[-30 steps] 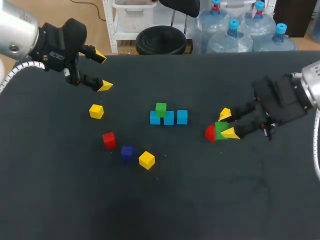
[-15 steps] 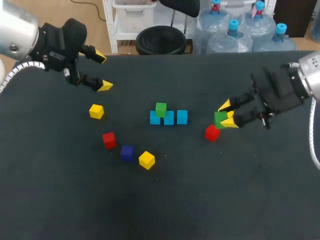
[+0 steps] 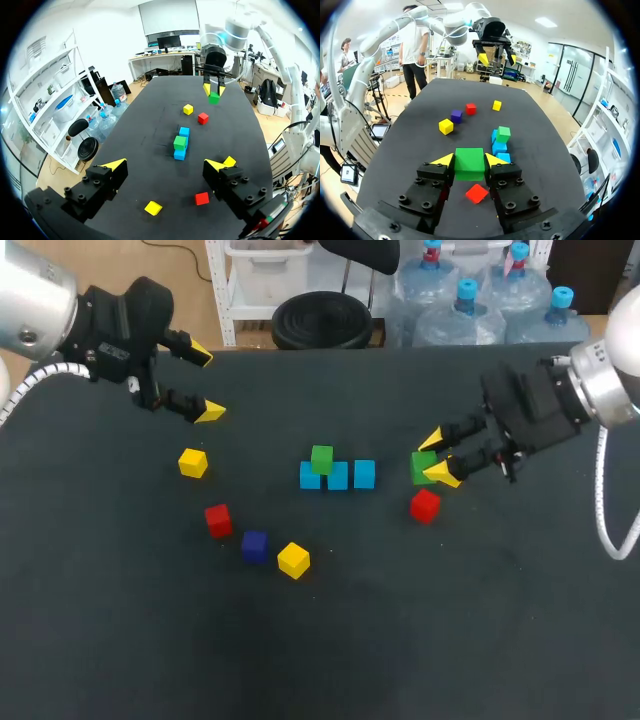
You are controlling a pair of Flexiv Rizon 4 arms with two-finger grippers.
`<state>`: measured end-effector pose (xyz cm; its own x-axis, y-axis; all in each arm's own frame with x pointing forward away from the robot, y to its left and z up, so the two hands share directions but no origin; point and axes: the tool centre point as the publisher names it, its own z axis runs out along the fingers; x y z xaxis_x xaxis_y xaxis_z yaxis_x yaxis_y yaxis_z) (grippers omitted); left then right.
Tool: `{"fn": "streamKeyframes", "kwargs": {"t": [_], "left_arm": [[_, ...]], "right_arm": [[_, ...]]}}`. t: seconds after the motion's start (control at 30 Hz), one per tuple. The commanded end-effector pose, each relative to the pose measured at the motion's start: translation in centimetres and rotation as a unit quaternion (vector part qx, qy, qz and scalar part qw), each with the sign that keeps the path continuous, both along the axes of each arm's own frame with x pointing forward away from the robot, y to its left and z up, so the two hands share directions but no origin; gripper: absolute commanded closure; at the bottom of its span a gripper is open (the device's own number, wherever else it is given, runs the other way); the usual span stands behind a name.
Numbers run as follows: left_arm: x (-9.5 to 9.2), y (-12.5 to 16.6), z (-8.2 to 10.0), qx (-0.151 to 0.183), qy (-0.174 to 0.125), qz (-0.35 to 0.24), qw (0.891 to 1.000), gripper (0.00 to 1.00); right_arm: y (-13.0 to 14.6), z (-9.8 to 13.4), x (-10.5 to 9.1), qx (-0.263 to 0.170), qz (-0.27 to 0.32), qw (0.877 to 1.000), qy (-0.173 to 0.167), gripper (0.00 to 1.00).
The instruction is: Place the blue cubes, place green cubes on the blue cubes, place the yellow cubes on the green cubes, then place the red cubes on the yellow cubes, and place purple cube on the red cubes.
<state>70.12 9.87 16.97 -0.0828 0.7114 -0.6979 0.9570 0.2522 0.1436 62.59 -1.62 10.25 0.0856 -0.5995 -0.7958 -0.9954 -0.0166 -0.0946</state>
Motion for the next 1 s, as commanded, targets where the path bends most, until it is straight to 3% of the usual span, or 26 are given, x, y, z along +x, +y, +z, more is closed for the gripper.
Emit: {"fn": "streamKeyframes", "kwargs": {"t": [0.03, 1.0], "left_arm": [[0.0, 0.1, -0.1, -0.003, -0.002, -0.001, 1.0, 0.0], [0.0, 0.1, -0.1, -0.003, -0.002, -0.001, 1.0, 0.0]], "right_arm": [[0.8, -0.5, 1.2, 0.003, 0.006, 1.0, 0.003, 1.0], [4.5, -2.4, 4.5, 0.005, 0.014, 1.0, 0.003, 1.0]]}}
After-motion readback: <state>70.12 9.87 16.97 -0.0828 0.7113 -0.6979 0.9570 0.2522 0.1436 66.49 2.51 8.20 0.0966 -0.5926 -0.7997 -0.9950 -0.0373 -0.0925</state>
